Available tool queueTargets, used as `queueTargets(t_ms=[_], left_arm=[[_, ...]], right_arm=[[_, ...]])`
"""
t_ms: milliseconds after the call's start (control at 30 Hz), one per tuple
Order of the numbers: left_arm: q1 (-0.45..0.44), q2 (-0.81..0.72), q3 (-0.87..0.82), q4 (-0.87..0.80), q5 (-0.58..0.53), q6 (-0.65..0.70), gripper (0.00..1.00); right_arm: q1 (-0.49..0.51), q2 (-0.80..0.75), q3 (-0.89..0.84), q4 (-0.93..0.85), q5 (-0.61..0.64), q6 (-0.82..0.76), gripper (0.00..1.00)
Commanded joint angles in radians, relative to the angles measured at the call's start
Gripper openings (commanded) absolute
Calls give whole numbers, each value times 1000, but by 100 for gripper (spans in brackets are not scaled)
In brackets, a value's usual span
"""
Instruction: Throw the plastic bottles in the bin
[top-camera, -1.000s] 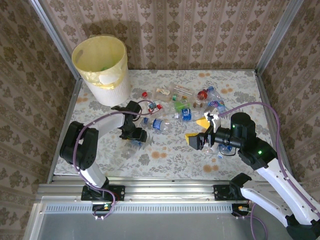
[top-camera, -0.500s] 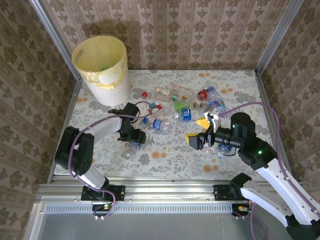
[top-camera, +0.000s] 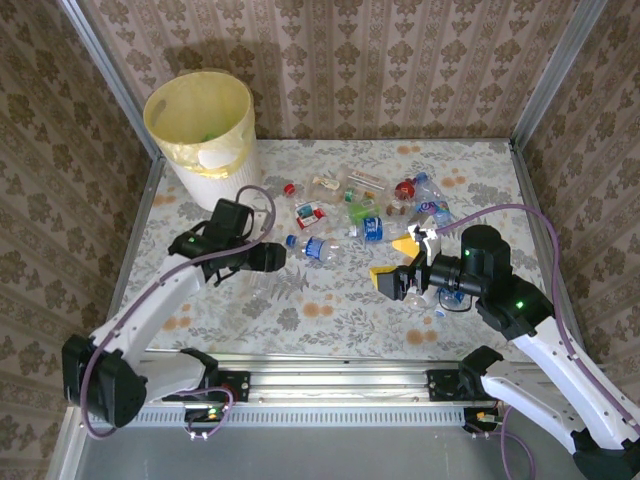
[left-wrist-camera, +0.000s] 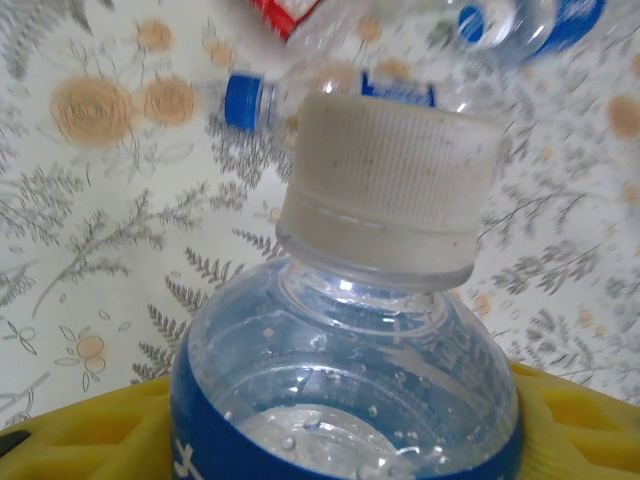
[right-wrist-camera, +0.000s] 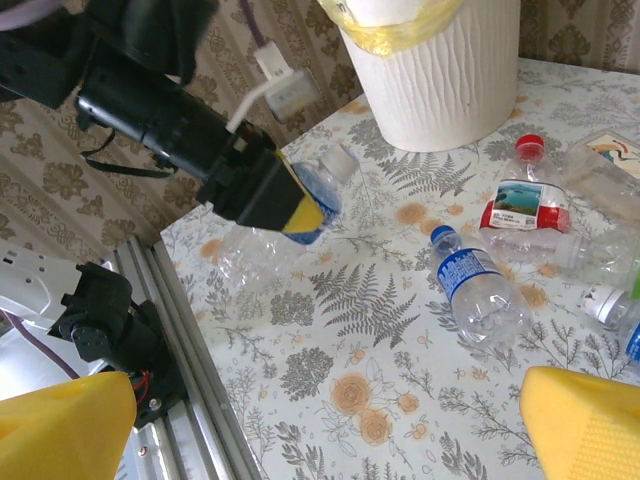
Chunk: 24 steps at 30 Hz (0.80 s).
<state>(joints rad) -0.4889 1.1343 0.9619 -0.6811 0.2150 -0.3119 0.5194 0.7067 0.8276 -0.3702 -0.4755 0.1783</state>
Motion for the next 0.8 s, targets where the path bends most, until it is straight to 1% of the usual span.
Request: queueTargets(t_ms=[0,100,167,200,333,433,533,633,767], left_arm=[[17,-74,43,76,17,-33,47],[26,-123,46,144,45,-39,48],[26,-151,51,184,42,-39,48],[52,-161,54,202,38,-38,48],[86,-188,79,287,43,-33,48],[108,-194,102,358,52,-21,48],[127,-197,117,440,31,-1,47],[166,-193,141,528,34,14,46],[211,-198,168,685,47,55,47]], right_arm=[[9,-7,2,14,1,1,100],[10,-7,1,15,4,1,100],[10,-7,1,13,4,0,100],[11,-8,1,13,4,1,100],[11,-8,1,15,6,1,100],[12,-6,-1,16,9,-1,100],[11,-6,-4,21,10,1,100],[11,-5,-4,22,13,0,100],[11,-5,-8,25,18,-3,100]])
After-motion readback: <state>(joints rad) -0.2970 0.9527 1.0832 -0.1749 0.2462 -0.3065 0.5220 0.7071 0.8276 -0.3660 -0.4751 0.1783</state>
